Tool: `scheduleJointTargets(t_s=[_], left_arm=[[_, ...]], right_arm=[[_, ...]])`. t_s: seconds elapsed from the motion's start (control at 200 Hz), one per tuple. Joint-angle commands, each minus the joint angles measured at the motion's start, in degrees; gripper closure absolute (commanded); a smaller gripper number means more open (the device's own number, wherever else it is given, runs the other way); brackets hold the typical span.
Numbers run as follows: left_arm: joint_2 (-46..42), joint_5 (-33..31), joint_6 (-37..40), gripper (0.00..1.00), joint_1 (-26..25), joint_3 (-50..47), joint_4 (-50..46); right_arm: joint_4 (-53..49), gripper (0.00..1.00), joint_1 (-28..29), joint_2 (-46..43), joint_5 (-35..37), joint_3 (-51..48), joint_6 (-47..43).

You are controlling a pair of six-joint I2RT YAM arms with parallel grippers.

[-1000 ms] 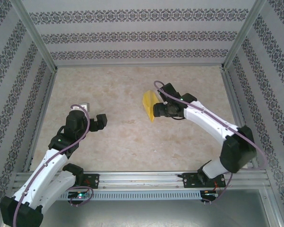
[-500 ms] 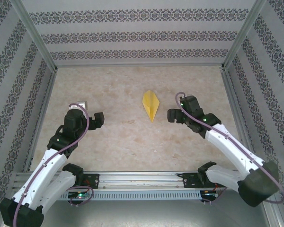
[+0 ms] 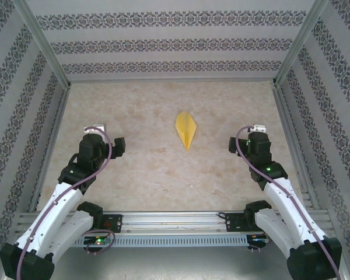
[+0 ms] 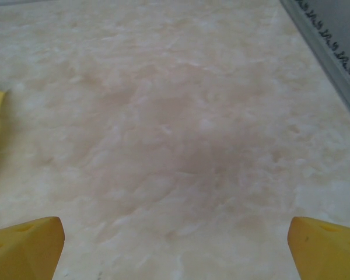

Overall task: Fold a paper plane with a square sheet of paper (fold left side to right side)
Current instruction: Reset both arms

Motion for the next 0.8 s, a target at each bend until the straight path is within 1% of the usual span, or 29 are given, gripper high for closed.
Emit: scheduleJointTargets(t_s=[0.0,0.18,0.305,0.56,0.794], left_arm=[[0.3,-1.8,2.4,0.0,0.9,-0.4,3.1],[0.9,-2.5,3.3,0.0,1.2,-1.3,4.4],[1.8,-2.7,3.6,0.01,1.4,-1.7,5.2],[3.4,-2.8,4.7,0.0,2.5,-2.0,6.5],[3.8,-2.5,4.7,0.0,4.1,-3.6,8.3]], right_arm=[[7.2,0.02,-2.2,-0.6,-0.3,-3.7,-1.9],[18.4,0.02,-4.4,-0.1,-0.1,-11.0,-5.1],[25.6,0.02,-5.8,1.4,-0.9,-15.2,-4.8],[33.5,0.02,-7.2,9.0,-3.4,-15.1,-5.7],[49.5,0.02,-7.4,19.5,-6.9,-14.6,-7.5]])
